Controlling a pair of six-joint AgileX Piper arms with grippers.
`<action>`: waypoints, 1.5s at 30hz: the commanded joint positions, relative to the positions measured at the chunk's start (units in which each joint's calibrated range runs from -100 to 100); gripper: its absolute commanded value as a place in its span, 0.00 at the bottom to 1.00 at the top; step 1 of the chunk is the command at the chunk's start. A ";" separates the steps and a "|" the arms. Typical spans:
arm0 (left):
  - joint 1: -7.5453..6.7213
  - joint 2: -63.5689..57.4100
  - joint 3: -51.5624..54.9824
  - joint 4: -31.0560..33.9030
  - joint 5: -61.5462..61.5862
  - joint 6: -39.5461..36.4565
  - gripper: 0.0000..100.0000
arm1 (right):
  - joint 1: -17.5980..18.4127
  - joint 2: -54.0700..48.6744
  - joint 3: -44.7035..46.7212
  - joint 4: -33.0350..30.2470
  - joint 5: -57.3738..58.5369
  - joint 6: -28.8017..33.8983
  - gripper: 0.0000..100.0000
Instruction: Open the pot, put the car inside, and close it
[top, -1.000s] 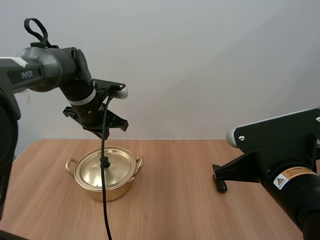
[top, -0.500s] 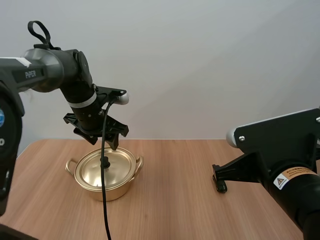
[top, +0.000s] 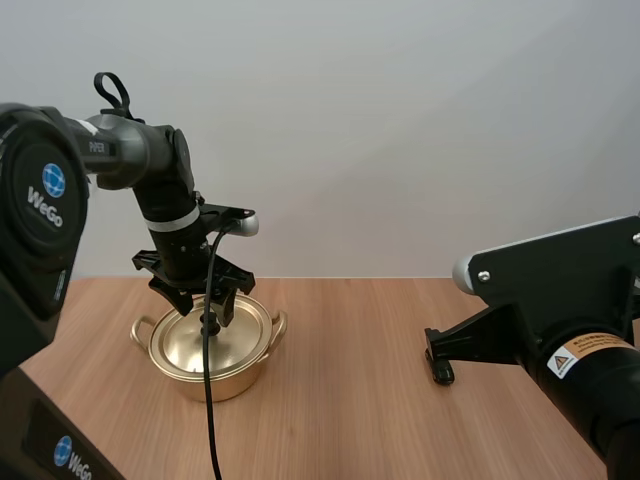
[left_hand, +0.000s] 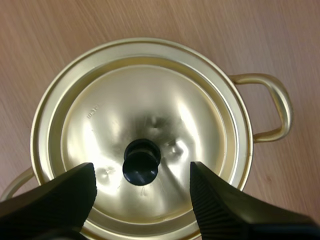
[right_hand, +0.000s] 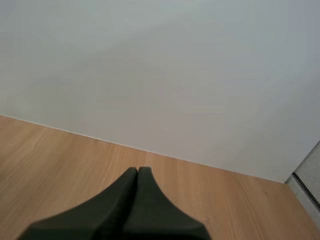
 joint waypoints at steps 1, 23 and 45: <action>0.04 0.46 0.02 0.03 -0.17 -0.01 0.90 | 0.04 0.00 0.03 0.07 0.11 -0.02 0.00; 0.04 2.69 0.02 0.03 -0.17 0.08 0.89 | -0.03 0.00 0.03 0.10 0.09 -0.06 0.00; 0.04 2.86 0.02 0.47 -0.22 0.08 0.88 | -0.03 0.00 0.03 0.10 0.09 -0.06 0.00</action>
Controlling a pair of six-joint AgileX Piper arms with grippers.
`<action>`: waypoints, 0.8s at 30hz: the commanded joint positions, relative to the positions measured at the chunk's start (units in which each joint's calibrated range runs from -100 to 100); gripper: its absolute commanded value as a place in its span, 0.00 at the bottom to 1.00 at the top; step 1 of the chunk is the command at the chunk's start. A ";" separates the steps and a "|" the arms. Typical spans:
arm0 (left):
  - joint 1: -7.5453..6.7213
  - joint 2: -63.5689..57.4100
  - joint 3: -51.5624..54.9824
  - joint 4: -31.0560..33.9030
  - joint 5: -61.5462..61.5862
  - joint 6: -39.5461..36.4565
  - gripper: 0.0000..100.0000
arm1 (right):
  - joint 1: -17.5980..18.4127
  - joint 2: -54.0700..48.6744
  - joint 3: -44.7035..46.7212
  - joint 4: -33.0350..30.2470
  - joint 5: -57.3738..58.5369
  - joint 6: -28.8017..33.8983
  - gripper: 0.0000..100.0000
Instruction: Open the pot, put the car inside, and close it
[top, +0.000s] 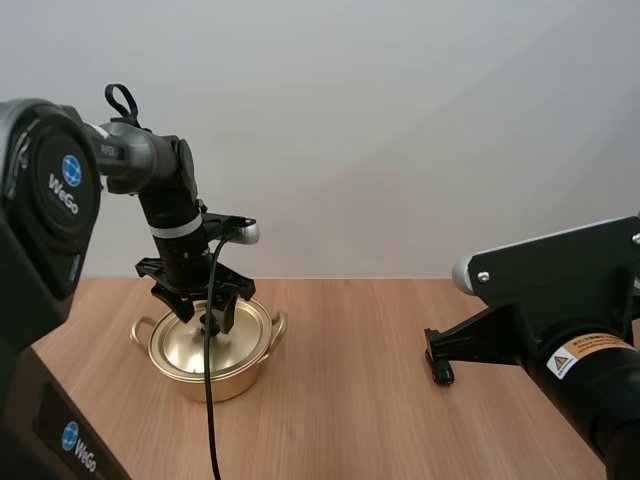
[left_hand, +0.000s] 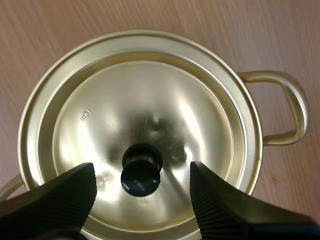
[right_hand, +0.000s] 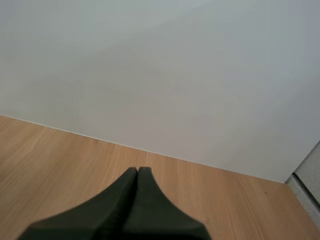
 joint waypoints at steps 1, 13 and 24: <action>0.04 0.04 0.02 0.08 -0.04 -0.01 0.88 | -0.03 0.00 0.03 0.00 0.09 -0.06 0.00; 0.04 0.04 0.02 -0.05 -0.04 0.70 0.55 | -0.03 0.00 0.03 0.00 0.09 -0.06 0.00; 0.04 0.04 0.02 -0.15 -0.57 2.09 0.00 | -0.04 0.00 0.03 0.00 0.26 -0.06 0.00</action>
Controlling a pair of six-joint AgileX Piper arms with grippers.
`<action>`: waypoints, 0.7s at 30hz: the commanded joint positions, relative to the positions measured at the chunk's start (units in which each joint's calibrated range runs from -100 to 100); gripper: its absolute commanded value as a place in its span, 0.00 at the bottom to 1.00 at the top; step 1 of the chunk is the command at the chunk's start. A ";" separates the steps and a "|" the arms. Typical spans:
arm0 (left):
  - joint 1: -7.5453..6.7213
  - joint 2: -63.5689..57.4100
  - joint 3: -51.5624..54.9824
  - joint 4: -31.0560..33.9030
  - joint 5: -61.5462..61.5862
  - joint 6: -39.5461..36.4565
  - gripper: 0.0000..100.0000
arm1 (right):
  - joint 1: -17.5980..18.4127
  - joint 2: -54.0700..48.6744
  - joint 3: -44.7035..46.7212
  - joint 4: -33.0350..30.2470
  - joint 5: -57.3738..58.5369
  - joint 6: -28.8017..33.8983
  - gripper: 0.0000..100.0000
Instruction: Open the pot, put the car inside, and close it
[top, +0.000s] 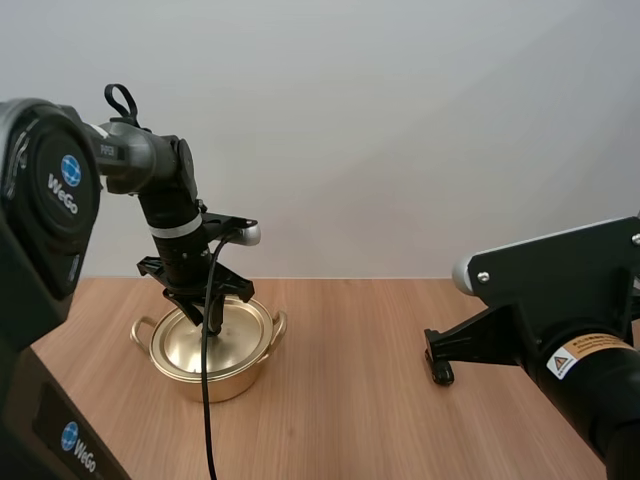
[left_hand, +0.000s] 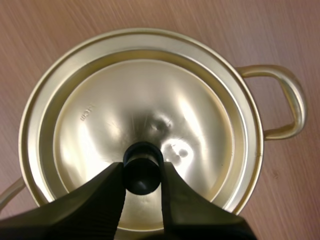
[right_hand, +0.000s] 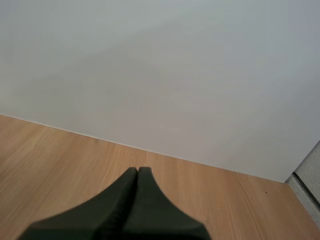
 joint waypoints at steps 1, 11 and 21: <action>0.04 0.04 0.02 -0.04 -1.05 0.03 0.00 | -0.04 0.00 0.03 0.00 -0.09 -0.06 0.00; 0.04 -3.43 -4.00 -0.15 -2.78 0.43 0.00 | -0.04 0.00 0.03 0.00 -0.09 -0.06 0.00; 0.04 -18.11 -21.07 -7.55 -2.26 0.48 0.00 | -0.04 0.00 0.03 0.00 -0.09 -0.06 0.00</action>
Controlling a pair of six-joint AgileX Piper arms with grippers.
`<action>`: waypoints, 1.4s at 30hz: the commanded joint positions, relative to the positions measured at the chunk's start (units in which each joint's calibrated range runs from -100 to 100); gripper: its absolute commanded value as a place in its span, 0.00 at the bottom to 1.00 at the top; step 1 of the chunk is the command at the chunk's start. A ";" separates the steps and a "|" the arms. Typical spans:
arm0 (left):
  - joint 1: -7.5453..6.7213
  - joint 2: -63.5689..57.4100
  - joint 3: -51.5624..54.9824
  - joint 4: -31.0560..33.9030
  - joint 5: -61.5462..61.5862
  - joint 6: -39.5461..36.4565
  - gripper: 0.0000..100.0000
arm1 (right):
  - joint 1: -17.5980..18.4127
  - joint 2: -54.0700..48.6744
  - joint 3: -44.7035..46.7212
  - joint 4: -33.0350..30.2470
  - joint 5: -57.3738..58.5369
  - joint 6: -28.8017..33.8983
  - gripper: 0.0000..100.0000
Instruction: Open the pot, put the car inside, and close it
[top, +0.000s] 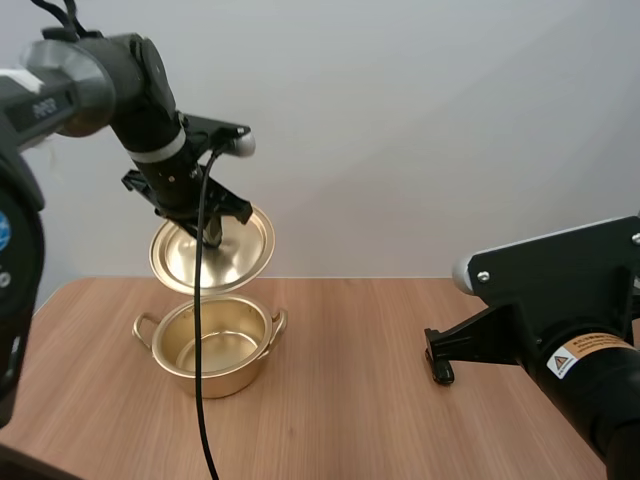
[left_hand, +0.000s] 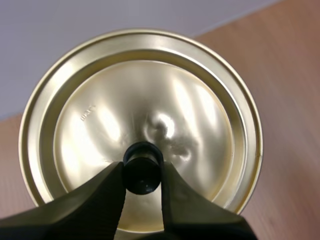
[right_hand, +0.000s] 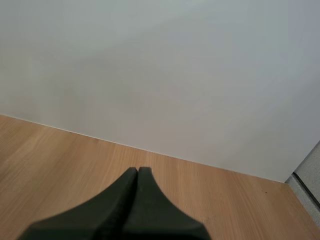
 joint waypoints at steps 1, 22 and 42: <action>0.04 -6.27 -7.03 -4.98 -5.48 -0.42 0.00 | -0.04 0.00 0.03 0.00 -0.09 -0.06 0.00; 0.04 -40.31 -15.42 -16.20 -74.56 0.76 0.00 | -0.49 10.13 0.03 0.00 -9.54 -3.77 0.00; 0.04 -41.35 -19.01 -11.52 -69.49 0.94 0.00 | -1.72 73.04 -35.06 1.50 18.18 -6.28 0.00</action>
